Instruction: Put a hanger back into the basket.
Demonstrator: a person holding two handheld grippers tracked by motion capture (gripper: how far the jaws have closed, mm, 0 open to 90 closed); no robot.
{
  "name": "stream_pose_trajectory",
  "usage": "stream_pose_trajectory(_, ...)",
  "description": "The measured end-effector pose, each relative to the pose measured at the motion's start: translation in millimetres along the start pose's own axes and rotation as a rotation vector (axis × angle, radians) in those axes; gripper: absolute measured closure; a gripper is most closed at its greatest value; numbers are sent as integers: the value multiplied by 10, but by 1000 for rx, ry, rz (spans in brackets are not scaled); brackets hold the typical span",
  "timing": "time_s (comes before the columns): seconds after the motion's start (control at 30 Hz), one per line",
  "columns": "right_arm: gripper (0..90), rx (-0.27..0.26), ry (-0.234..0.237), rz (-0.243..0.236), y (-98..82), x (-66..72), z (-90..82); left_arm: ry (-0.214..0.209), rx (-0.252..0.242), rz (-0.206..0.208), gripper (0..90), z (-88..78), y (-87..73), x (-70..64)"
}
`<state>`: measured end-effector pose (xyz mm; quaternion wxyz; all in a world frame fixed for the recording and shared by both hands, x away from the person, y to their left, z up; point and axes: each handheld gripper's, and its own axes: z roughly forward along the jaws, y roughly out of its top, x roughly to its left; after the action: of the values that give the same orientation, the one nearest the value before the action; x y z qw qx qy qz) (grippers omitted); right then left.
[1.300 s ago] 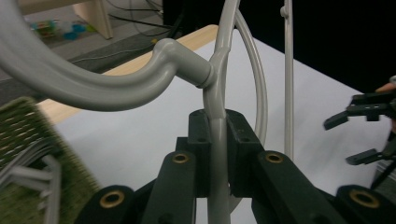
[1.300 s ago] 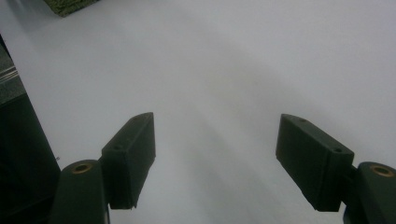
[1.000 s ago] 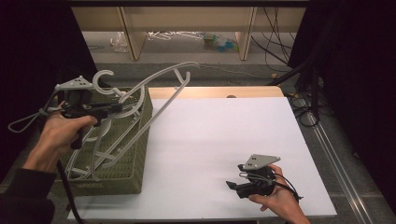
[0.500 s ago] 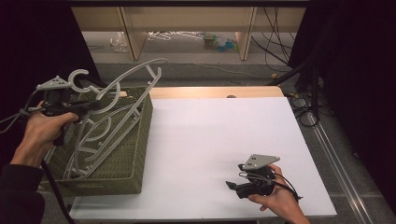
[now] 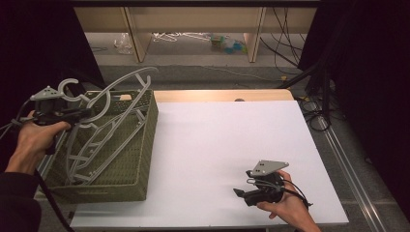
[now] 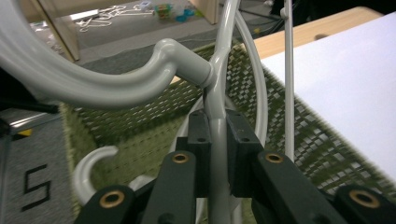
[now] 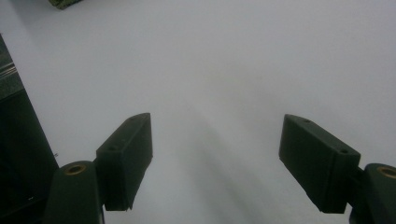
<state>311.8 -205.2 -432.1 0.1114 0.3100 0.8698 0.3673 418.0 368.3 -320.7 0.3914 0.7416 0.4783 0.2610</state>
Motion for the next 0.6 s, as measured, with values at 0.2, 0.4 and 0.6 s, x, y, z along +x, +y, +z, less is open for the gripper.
stream_pose_trajectory(0.2, 266, -2, 1, 3, -5, 5, 19, 25, 39, 4, 817, 32, -98, 85)
stream_pose_trajectory(0.4, 266, -7, -3, -3, -6, 1, 22, 42, 52, -18, 817, 37, -195, 113)
stream_pose_trajectory(0.6, 266, 12, 5, -15, 2, -2, 8, 43, 116, -1, 817, 93, -326, 174)
